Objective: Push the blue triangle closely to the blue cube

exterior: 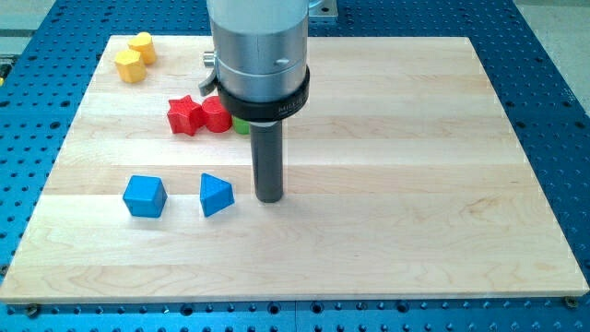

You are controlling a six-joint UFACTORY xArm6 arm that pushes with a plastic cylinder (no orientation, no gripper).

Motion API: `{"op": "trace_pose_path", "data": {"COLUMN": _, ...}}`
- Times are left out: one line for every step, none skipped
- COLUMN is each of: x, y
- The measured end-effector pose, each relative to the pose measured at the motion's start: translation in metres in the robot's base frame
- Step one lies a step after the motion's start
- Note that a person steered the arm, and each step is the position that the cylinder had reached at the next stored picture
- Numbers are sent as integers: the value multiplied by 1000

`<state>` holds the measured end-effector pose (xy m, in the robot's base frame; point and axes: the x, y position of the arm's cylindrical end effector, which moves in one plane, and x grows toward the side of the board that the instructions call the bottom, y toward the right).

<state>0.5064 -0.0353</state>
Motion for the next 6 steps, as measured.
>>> {"op": "trace_pose_path", "data": {"x": 0, "y": -17}}
{"op": "trace_pose_path", "data": {"x": 0, "y": -29}}
{"op": "trace_pose_path", "data": {"x": 0, "y": -67}}
{"op": "trace_pose_path", "data": {"x": -17, "y": -41}}
{"op": "trace_pose_path", "data": {"x": -67, "y": -28}}
{"op": "trace_pose_path", "data": {"x": -109, "y": -28}}
